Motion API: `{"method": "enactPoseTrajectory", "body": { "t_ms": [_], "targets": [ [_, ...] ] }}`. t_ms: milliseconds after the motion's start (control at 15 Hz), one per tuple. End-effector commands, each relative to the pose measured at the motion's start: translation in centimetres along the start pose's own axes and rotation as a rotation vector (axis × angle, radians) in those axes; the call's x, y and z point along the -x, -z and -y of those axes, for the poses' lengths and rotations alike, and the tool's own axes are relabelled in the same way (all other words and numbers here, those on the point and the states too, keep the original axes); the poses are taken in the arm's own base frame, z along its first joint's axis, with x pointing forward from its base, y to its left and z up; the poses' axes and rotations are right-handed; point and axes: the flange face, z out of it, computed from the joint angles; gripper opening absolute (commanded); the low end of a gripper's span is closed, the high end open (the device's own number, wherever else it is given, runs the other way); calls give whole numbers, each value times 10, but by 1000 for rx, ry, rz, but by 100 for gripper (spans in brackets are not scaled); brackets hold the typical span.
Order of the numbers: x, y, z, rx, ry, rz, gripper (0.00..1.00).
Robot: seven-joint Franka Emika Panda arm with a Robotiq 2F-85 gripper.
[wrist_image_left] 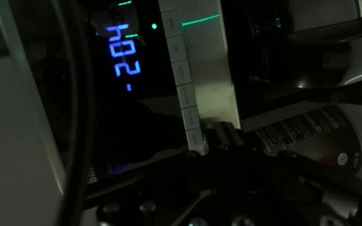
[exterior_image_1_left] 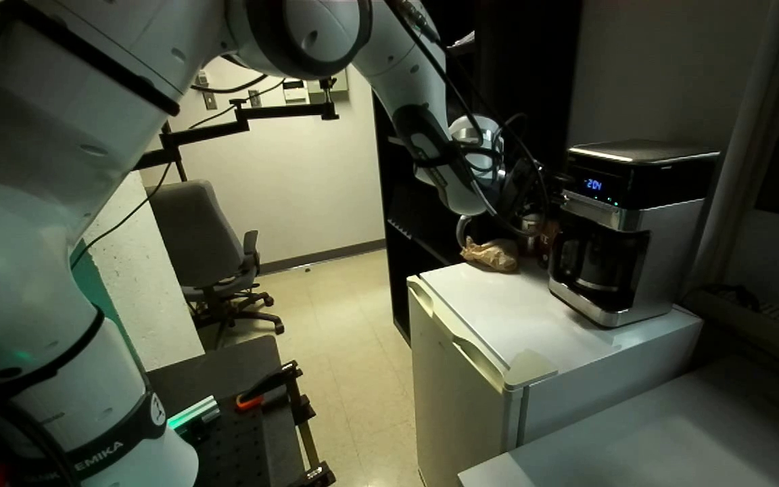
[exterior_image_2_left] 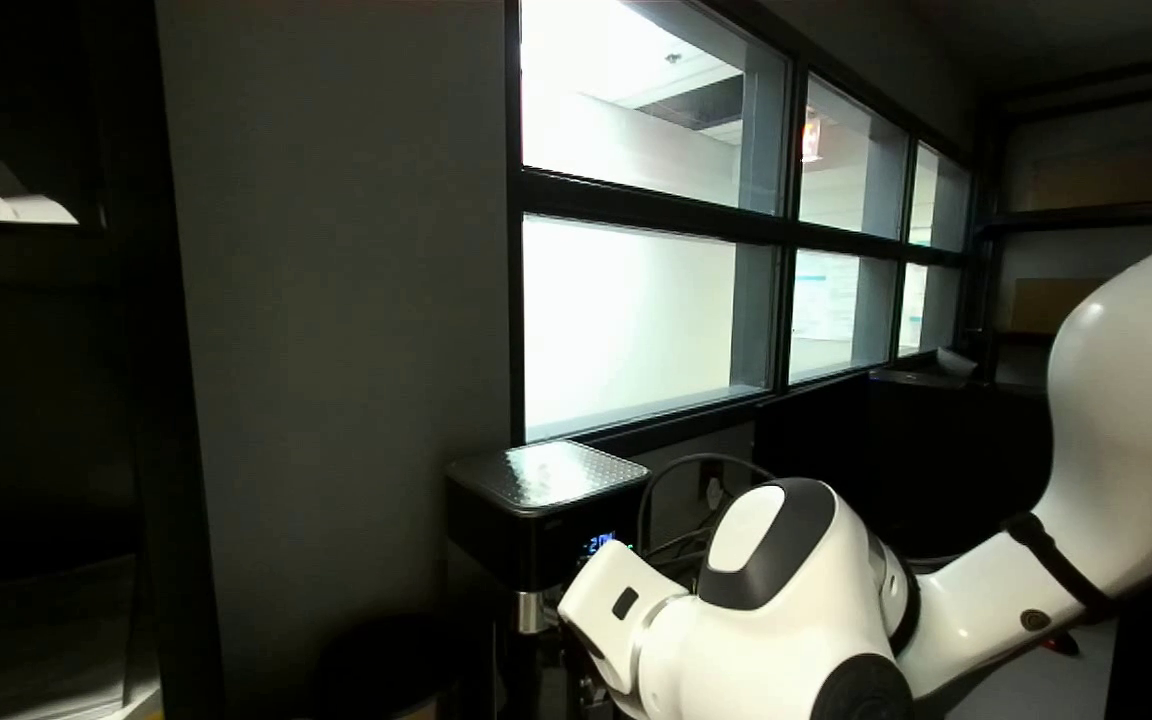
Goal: Press the coffee maker button
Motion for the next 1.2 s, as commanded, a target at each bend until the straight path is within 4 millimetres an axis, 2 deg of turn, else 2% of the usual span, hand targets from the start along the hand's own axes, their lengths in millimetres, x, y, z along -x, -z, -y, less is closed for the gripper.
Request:
{"method": "enactPoseTrajectory", "body": {
  "t_ms": [0,1133],
  "targets": [
    [-3,-10,-1,19,-2,-3,0],
    [7,-12,4,8,5,8,0]
  ]
}}
